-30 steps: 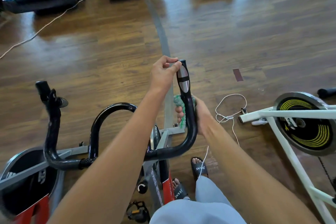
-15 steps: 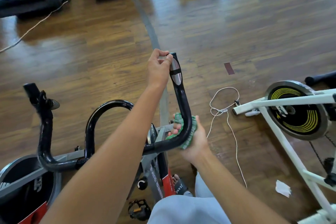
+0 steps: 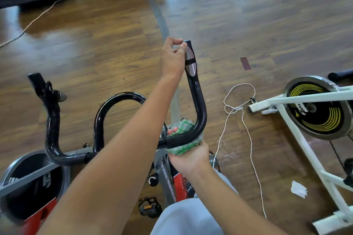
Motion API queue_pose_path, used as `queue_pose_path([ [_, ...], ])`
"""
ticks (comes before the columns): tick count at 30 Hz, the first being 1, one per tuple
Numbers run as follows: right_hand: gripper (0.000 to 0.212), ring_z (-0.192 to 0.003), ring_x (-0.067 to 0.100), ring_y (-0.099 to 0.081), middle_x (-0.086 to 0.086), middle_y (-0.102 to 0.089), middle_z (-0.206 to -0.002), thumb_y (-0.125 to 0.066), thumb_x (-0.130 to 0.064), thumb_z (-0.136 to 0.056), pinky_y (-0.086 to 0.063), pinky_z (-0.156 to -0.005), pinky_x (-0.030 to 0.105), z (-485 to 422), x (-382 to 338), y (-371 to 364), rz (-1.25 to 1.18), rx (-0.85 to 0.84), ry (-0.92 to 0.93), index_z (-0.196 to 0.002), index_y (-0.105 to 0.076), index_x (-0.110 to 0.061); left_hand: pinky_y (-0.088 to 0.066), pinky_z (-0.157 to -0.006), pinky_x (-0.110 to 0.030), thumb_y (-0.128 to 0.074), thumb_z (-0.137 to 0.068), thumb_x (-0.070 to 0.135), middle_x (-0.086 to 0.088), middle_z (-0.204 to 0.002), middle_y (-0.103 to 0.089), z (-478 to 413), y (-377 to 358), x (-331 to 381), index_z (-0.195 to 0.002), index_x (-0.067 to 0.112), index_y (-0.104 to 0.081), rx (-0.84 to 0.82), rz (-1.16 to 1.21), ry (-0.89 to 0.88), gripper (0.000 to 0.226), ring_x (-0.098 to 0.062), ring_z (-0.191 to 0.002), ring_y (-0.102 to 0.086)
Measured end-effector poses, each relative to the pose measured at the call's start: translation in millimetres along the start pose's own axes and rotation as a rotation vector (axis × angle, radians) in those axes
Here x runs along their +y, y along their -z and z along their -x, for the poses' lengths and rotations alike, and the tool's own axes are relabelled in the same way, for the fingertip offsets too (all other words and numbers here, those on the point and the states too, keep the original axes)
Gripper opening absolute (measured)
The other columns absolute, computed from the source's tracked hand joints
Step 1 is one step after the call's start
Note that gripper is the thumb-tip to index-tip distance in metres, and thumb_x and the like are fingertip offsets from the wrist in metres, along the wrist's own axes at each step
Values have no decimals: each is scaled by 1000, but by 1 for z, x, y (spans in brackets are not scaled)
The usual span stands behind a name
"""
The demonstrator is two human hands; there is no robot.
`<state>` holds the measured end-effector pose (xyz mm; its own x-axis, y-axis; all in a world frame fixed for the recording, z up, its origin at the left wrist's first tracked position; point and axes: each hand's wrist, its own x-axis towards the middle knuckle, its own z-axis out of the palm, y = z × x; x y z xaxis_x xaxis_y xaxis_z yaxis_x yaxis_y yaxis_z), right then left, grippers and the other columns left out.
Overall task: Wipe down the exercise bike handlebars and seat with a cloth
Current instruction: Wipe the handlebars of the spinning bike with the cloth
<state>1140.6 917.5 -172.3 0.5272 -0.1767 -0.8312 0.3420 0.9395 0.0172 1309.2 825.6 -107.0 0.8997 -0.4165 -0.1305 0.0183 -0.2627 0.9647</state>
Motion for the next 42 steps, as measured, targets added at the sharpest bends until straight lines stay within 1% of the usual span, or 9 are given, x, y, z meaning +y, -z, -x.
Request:
queue_pose_path([
  [4,37,-76,27,-55,10,-57,-72,-41,-33,-96,-36,-99,38,-12,-1,-1,31,-104,-95,-73,-59,-10,-44,-69,-23,-57,-99,18,9,-67,-51,-1,3,-1,-98,15,-57,-26,-7,-4,3,-5,-59,-47],
  [9,45,-105,29,-62,18,-76,-94,-35,-37,-105,-39,-105,42,20,14,12,-84,-55,-126,-117,-67,-8,-47,-73,-33,-58,-98,20,7,-67,-52,-3,0,-6,-95,18,-56,-2,6,-12,5,-11,-61,-49],
  [13,48,-125,32,-58,16,-72,-114,-34,-39,-103,-46,-101,43,-3,25,-2,-91,-23,-122,-126,-68,-13,-52,-82,-38,-57,-98,23,5,-72,-55,-1,-2,-5,-94,21,-55,4,-20,-3,4,-16,-69,-54],
  [18,46,-116,35,-62,18,-70,-120,-38,-40,-105,-49,-98,47,-6,26,13,-12,-63,-136,-128,-65,-11,-53,-79,-34,-58,-97,18,1,-83,-62,-3,8,1,-101,16,-61,-46,-37,8,5,-17,-75,-58],
  [21,48,-108,35,-63,22,-71,-114,-34,-36,-105,-48,-91,47,16,23,37,59,-40,-226,-130,-62,-7,-50,-86,-30,-54,-99,18,-10,-105,-68,8,25,1,-118,15,-64,-68,-84,7,21,-26,-98,-64],
  [25,52,-93,31,-63,19,-68,-109,-39,-38,-100,-47,-87,41,38,37,39,378,-99,-377,-124,-67,-2,-50,-82,-24,-53,-101,19,7,-101,-63,51,70,-8,-116,18,-64,-51,-83,10,19,-12,-96,-61],
  [29,68,-103,33,-61,19,-66,-114,-51,-61,-94,-44,-105,45,52,43,18,689,-272,-448,-125,-68,-2,-50,-77,-18,-56,-100,21,5,-96,-71,103,130,-26,-105,22,-69,62,-57,55,15,-2,-81,-64],
  [33,52,-109,25,-62,14,-67,-125,-69,-41,-90,-45,-104,41,57,41,-12,1060,-447,-377,-131,-63,-10,-45,-68,-8,-58,-99,26,6,-93,-71,144,173,-42,-104,18,-70,186,4,118,15,0,-78,-63],
  [42,28,-102,23,-71,6,-75,-110,-62,-11,-95,-55,-95,41,49,41,-89,1426,-564,-61,-121,-65,-21,-55,-92,-39,-70,-78,57,-8,-112,-73,161,184,-53,-122,12,-62,123,508,263,64,-30,-111,-67],
])
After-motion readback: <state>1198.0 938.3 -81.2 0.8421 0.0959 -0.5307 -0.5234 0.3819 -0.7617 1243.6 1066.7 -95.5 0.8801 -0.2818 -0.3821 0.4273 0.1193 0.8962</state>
